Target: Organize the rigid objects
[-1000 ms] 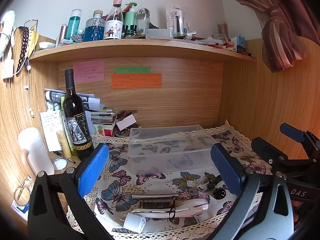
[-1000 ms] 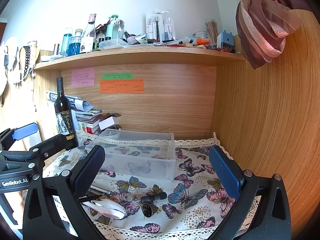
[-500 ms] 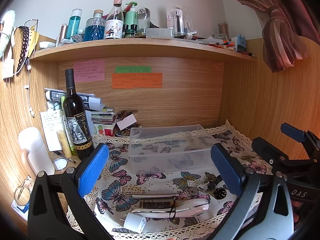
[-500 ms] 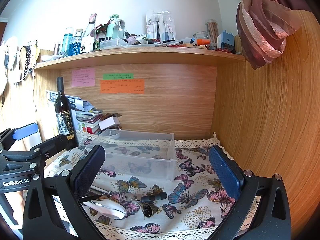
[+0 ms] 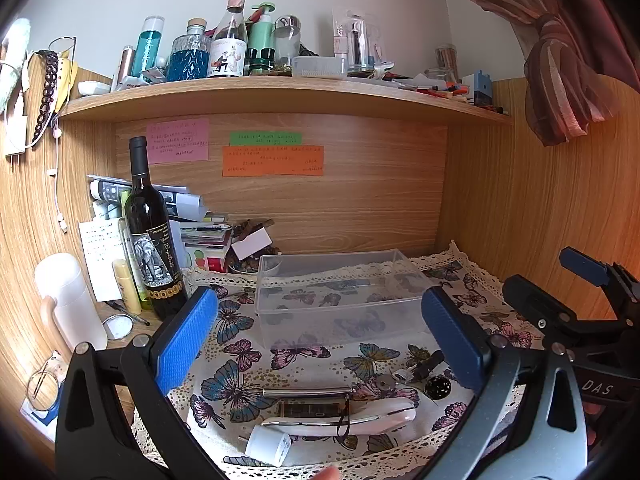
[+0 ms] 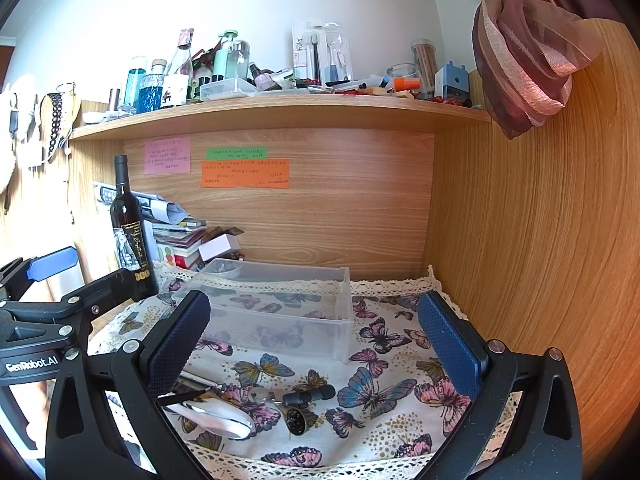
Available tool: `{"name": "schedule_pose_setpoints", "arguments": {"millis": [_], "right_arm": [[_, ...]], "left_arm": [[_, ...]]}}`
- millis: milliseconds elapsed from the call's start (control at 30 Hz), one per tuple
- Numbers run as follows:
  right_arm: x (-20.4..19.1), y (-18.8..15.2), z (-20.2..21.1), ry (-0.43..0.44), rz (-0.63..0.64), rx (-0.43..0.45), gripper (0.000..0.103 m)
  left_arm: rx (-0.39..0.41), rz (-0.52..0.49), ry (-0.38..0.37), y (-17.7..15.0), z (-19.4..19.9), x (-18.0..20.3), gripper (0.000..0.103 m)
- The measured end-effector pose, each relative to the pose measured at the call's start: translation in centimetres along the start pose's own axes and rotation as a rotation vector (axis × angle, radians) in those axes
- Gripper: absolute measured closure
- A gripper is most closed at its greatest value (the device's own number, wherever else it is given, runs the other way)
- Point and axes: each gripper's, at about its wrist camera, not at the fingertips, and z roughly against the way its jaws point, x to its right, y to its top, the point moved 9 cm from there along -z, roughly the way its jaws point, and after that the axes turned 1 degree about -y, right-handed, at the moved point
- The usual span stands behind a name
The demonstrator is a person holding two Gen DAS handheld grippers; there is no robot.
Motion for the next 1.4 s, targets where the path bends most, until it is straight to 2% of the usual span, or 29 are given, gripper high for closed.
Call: {"name": "schedule_pose_setpoints", "arguments": {"millis": [200, 267, 333, 400, 467, 567, 767, 900, 1100, 1200, 1333, 1400], "right_arm": [[-0.2, -0.1, -0.1, 0.031, -0.015, -0.004, 0.000], [-0.2, -0.2, -0.4, 0.040, -0.023, -0.012, 0.002], [0.0, -0.6, -0.9, 0.043, -0.030, -0.025, 0.007], [0.2, -1.1, -1.5, 0.052, -0.041, -0.050, 0.014], [0.4, -1.8, -2.2, 0.070, -0.052, -0.087, 0.017], [0.7, -3.2, -3.0, 0.078, -0.057, -0.133, 0.021], [0.5, -6.1, -4.4, 0.086, -0.047, -0.225, 0.022], [0.4, -8.6, -5.6, 0.095, -0.047, -0.311, 0.030], [0.2, -12.2, -6.9, 0.109, -0.052, -0.438, 0.037], [-0.3, -13.4, -7.4, 0.122, -0.047, -0.477, 0.042], [-0.9, -14.3, -7.9, 0.139, -0.045, -0.509, 0.047], [-1.0, -14.6, -8.2, 0.146, -0.047, -0.522, 0.055]], "left_arm": [[0.001, 0.001, -0.014, 0.0, -0.2, 0.1, 0.000], [-0.005, 0.001, -0.012, -0.3, -0.4, 0.0, 0.006], [-0.030, 0.006, -0.004, -0.8, -0.9, -0.4, 0.020], [-0.064, 0.031, -0.012, -1.3, -1.5, -1.0, 0.022], [-0.092, 0.059, -0.018, -2.0, -1.9, -1.8, 0.025], [-0.131, 0.083, 0.015, -3.2, -2.4, -3.5, 0.026], [-0.245, 0.101, 0.091, -7.3, -3.2, -6.5, 0.026], [-0.325, 0.115, 0.117, -10.7, -3.2, -7.7, 0.026], [-0.432, 0.131, 0.089, -14.8, -3.5, -7.7, 0.026], [-0.449, 0.149, 0.049, -15.5, -3.8, -6.9, 0.026], [-0.464, 0.127, 0.032, -15.7, -4.4, -6.0, 0.026], [-0.481, 0.126, 0.013, -16.0, -5.0, -5.6, 0.028]]}}
